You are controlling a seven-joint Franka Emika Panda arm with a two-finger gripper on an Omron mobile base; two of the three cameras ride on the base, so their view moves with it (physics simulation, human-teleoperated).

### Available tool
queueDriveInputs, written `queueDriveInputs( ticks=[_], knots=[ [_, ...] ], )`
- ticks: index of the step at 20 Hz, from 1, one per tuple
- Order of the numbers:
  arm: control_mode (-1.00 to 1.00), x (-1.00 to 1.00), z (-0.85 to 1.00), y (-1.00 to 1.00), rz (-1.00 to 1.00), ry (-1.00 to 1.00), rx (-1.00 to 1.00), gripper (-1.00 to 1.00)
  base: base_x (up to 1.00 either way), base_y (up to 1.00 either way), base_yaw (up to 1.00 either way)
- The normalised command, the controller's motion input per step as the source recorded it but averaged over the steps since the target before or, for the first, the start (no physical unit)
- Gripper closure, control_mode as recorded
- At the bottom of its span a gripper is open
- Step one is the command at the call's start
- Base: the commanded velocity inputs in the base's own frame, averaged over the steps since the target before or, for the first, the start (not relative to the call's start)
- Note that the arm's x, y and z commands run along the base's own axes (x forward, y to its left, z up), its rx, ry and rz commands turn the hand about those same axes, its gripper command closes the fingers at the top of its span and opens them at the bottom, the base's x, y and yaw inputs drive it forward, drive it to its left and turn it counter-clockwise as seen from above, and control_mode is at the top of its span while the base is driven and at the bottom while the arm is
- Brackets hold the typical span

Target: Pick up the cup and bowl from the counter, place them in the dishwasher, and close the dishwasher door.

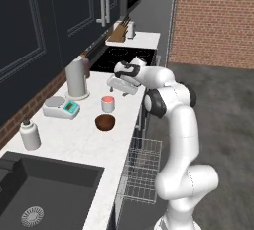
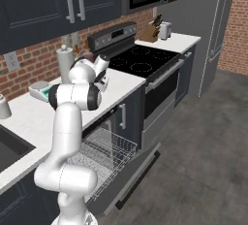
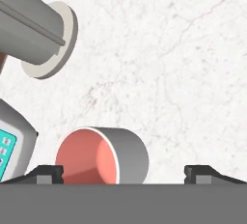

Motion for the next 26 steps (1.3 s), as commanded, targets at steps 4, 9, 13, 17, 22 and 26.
queueDriveInputs(
  ticks=[4, 9, 13, 17, 22, 26],
  knots=[
    [-1.0, -0.01, -0.11, 0.09, 0.0, 0.0, 0.0, -1.0, 0.0, 0.0, 0.0],
    [-1.0, -0.03, -0.22, 0.21, 0.0, 0.01, -0.01, -1.0, 0.0, 0.0, 0.0],
    [-1.0, 0.0, -0.22, 0.07, 0.0, 0.0, 0.0, -1.0, 0.0, 0.0, 0.0],
    [-1.0, 0.0, -0.18, 0.0, 0.0, 0.03, 0.0, -1.0, 0.0, 0.0, 0.0],
    [-1.0, 0.0, -0.24, 0.07, 0.0, 0.04, 0.0, -1.0, 0.0, 0.0, 0.0],
    [-1.0, 0.0, -0.28, 0.14, 0.0, 0.03, 0.0, -1.0, 0.0, 0.0, 0.0]
  ],
)
